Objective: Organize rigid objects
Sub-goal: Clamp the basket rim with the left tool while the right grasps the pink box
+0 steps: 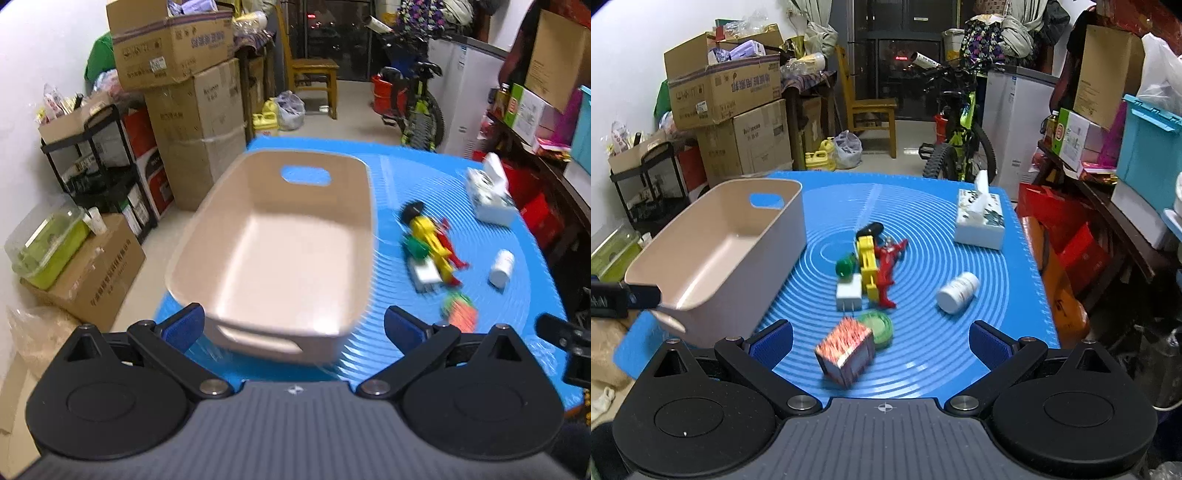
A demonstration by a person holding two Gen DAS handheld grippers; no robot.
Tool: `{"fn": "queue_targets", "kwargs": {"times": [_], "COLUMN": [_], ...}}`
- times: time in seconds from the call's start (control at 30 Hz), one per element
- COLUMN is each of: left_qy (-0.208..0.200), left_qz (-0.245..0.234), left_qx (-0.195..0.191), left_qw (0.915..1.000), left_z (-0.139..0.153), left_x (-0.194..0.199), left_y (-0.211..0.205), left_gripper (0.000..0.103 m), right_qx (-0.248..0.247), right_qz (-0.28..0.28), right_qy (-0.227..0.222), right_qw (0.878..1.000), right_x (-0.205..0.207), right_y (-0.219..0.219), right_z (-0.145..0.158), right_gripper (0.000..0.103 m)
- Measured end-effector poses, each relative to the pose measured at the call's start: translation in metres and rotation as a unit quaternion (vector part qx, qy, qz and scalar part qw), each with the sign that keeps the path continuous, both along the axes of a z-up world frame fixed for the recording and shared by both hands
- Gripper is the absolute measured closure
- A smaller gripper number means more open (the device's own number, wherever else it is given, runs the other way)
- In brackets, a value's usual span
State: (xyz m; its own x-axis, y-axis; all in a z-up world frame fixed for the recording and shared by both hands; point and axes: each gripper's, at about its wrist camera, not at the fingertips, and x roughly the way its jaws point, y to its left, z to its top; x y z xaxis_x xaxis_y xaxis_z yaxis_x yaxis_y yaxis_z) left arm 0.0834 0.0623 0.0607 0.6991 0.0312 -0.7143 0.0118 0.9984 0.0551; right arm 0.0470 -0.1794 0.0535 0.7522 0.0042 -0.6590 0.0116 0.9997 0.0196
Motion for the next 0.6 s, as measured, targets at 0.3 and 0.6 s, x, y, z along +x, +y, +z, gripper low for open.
{"fn": "queue_targets", "kwargs": {"times": [0.3, 0.6], "left_qy": [0.021, 0.083], "left_qz": [0.024, 0.021], "left_qx": [0.037, 0.022], "left_qw": [0.9988, 0.9961], "left_z": [0.0, -0.03], "left_x": [0.059, 0.094], "left_y": [0.052, 0.086], "left_gripper": [0.002, 0.025], "right_qx": [0.045, 0.023], "right_qz": [-0.008, -0.023], "right_qy": [0.024, 0.103], "right_qw": [0.999, 0.994], "right_x": [0.054, 0.098], "right_y": [0.011, 0.031], "right_z": [-0.026, -0.076], "right_gripper": [0.005, 0.019]}}
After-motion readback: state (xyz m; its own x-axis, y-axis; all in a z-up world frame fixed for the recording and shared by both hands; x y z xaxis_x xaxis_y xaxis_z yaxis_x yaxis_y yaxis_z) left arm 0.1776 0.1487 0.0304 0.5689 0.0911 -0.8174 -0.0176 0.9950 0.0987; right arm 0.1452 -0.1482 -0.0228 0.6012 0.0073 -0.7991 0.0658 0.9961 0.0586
